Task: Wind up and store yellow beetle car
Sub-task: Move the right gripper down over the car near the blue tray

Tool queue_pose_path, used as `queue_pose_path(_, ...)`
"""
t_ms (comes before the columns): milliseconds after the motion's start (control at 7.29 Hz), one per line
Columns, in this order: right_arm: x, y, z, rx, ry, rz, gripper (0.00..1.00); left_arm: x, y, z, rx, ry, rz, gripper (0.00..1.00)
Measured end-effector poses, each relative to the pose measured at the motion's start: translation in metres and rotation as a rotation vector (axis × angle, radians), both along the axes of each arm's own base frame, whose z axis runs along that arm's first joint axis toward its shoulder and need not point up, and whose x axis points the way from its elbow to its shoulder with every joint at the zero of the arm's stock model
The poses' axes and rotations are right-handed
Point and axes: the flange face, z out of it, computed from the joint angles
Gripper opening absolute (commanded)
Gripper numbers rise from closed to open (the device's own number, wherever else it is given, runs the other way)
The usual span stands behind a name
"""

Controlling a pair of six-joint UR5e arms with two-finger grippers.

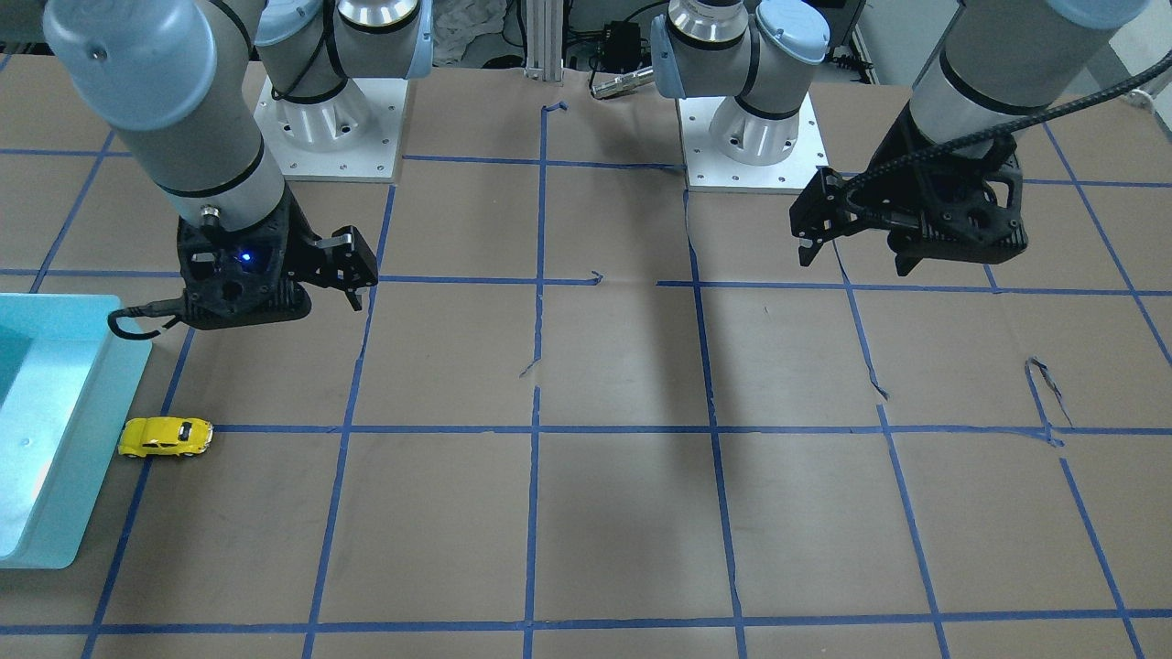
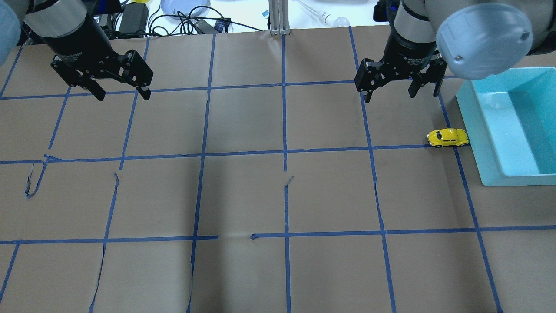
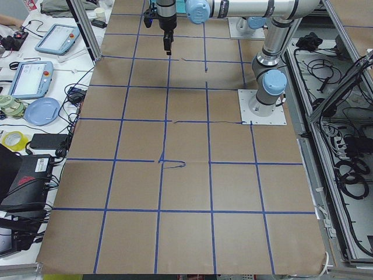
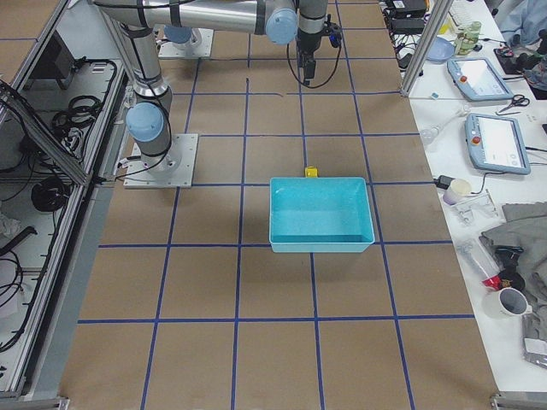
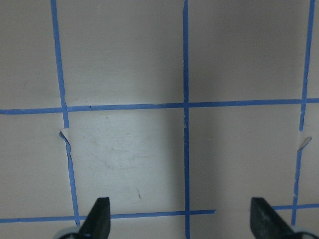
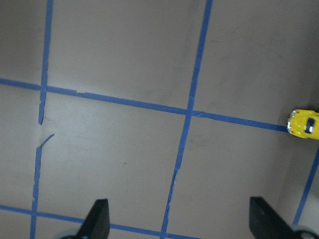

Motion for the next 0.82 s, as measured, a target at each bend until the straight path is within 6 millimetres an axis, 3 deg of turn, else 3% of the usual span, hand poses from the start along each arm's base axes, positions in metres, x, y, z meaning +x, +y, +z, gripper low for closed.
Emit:
queue_pose_path(549, 0.002, -0.001, -0.084, -0.005, -0.079, 0.538, 1.0, -0.001, 0.012, 0.012, -0.015, -0.009, -0.057, 1.0)
queue_pose_path(823, -0.028, -0.008, -0.128, 0.001, -0.043, 0.888, 1.0, -0.002, 0.013, 0.015, -0.02, -0.008, -0.068, 1.0)
